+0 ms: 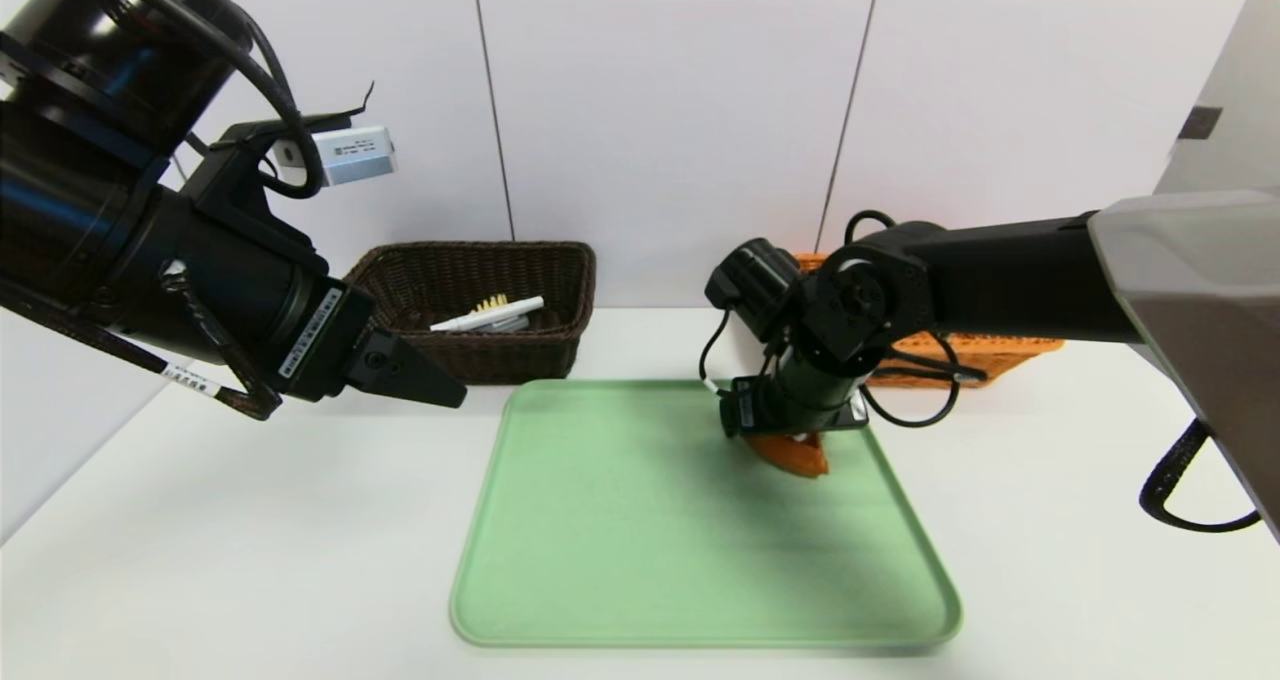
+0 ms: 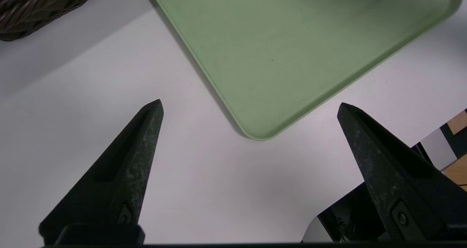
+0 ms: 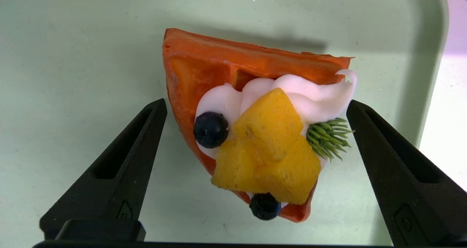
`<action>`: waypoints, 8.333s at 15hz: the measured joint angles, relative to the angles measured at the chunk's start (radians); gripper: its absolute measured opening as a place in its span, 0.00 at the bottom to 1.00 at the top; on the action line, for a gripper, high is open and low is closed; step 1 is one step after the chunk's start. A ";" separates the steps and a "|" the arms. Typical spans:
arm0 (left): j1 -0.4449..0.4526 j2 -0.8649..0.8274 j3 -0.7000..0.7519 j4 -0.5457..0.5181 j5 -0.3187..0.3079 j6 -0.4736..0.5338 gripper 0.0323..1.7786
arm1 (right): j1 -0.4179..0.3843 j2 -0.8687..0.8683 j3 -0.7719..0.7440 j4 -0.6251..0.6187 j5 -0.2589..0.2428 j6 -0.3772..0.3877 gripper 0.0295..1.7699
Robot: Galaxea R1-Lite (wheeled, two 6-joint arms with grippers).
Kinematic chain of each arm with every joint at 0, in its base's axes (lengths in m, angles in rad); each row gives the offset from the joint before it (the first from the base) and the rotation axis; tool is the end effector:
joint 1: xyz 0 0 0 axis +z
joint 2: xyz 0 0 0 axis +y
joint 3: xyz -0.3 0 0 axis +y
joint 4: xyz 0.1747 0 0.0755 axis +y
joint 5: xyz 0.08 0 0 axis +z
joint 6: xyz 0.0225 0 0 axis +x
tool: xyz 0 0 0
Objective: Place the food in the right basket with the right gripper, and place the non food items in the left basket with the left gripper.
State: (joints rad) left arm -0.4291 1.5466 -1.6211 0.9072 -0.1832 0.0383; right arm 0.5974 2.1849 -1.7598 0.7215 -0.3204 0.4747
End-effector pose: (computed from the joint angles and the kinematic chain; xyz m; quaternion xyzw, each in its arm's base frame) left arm 0.2075 -0.0994 0.3127 0.0663 0.3960 -0.2833 0.8709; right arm 0.3387 0.2219 0.1495 -0.0379 0.4999 -0.0016 0.8652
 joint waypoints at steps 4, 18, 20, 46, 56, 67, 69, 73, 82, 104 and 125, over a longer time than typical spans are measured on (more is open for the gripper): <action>0.002 -0.002 0.000 0.000 0.000 0.000 0.95 | -0.001 0.007 -0.001 -0.001 0.009 0.000 0.61; 0.004 -0.021 0.001 0.001 -0.003 0.001 0.95 | 0.087 -0.249 0.007 0.050 0.019 -0.066 0.48; 0.003 -0.025 0.001 0.001 -0.003 0.001 0.95 | 0.095 -0.281 -0.011 0.045 0.013 -0.075 0.48; 0.035 0.006 0.028 -0.037 -0.001 0.001 0.95 | -0.273 0.055 -0.190 -0.299 0.067 -0.267 0.70; 0.037 -0.003 0.031 -0.037 -0.003 0.000 0.95 | -0.303 0.011 -0.186 -0.274 0.069 -0.266 0.89; 0.036 -0.177 0.053 -0.031 0.083 -0.111 0.95 | -0.259 -0.405 0.005 -0.046 0.081 -0.222 0.95; 0.035 -0.249 0.114 -0.030 0.141 -0.110 0.95 | -0.226 -0.541 0.119 -0.039 0.080 -0.222 0.95; 0.110 -0.436 0.319 -0.035 0.253 -0.101 0.95 | -0.176 -0.824 0.350 -0.037 0.070 -0.223 0.96; 0.388 -0.880 0.622 -0.037 0.268 -0.047 0.95 | -0.293 -1.306 0.701 -0.038 0.070 -0.232 0.96; 0.433 -1.433 1.030 -0.041 0.272 -0.013 0.95 | -0.597 -2.056 1.184 -0.079 0.148 -0.546 0.96; 0.432 -1.545 1.618 -0.896 0.145 0.026 0.95 | -0.599 -2.187 1.742 -0.700 0.352 -0.562 0.96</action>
State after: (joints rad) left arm 0.0028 0.0019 -0.0032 0.0109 -0.0379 0.0638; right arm -0.0017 -0.0019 -0.0177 0.0211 0.0313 -0.0870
